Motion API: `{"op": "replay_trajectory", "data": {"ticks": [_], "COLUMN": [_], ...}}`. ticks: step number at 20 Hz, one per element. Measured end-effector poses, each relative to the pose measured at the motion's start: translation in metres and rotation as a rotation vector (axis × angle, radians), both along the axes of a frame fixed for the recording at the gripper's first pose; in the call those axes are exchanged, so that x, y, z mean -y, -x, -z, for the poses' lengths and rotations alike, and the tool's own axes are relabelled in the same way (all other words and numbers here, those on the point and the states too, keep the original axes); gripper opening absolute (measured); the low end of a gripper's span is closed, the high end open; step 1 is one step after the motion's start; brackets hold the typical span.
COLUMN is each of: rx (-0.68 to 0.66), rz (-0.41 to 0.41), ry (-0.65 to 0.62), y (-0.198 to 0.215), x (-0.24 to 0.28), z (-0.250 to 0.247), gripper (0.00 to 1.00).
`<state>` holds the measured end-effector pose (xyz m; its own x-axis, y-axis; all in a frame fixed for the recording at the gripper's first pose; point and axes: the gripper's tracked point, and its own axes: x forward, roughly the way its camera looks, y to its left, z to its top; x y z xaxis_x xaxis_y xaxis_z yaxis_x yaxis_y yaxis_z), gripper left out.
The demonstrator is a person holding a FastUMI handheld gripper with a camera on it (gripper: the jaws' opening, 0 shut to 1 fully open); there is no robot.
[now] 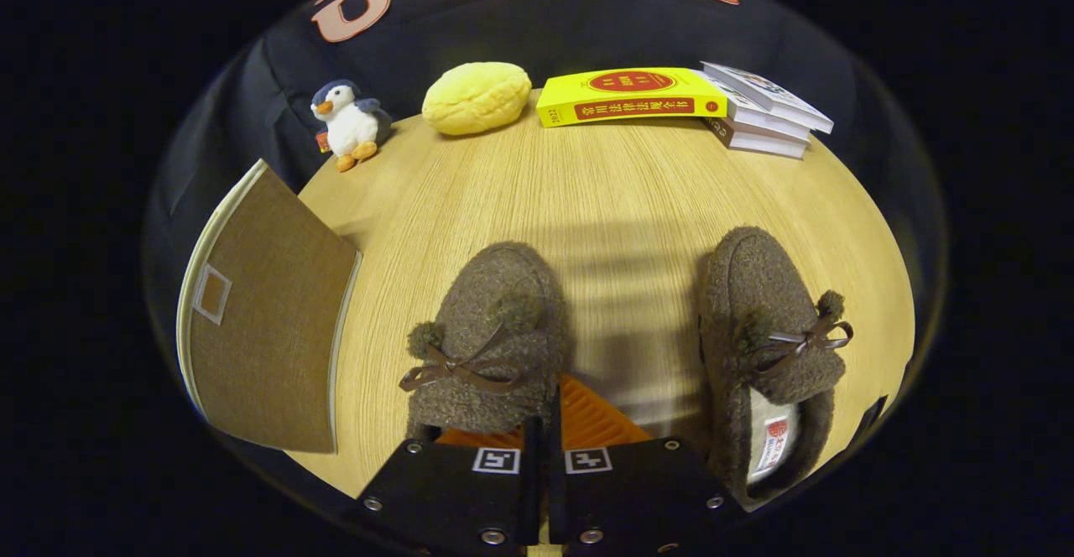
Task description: Open the storage box then place both shoes into the box .Put the left shoe in first, then the right shoe, with the right side of both shoes facing outward in a uniform manner.
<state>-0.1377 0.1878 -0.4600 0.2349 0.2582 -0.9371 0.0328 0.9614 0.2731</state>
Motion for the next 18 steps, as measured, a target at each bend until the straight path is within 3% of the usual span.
{"op": "replay_trajectory", "data": {"ticks": [6, 11, 18], "rx": [0.071, 0.149, 0.12], "rz": [0.07, 0.033, -0.039], "ry": [-0.108, -0.174, -0.238], "y": [-0.034, -0.069, -0.073], "x": [-0.034, -0.096, -0.209], "z": [-0.087, -0.177, -0.201], "gripper": [0.03, 0.03, 0.03]}}
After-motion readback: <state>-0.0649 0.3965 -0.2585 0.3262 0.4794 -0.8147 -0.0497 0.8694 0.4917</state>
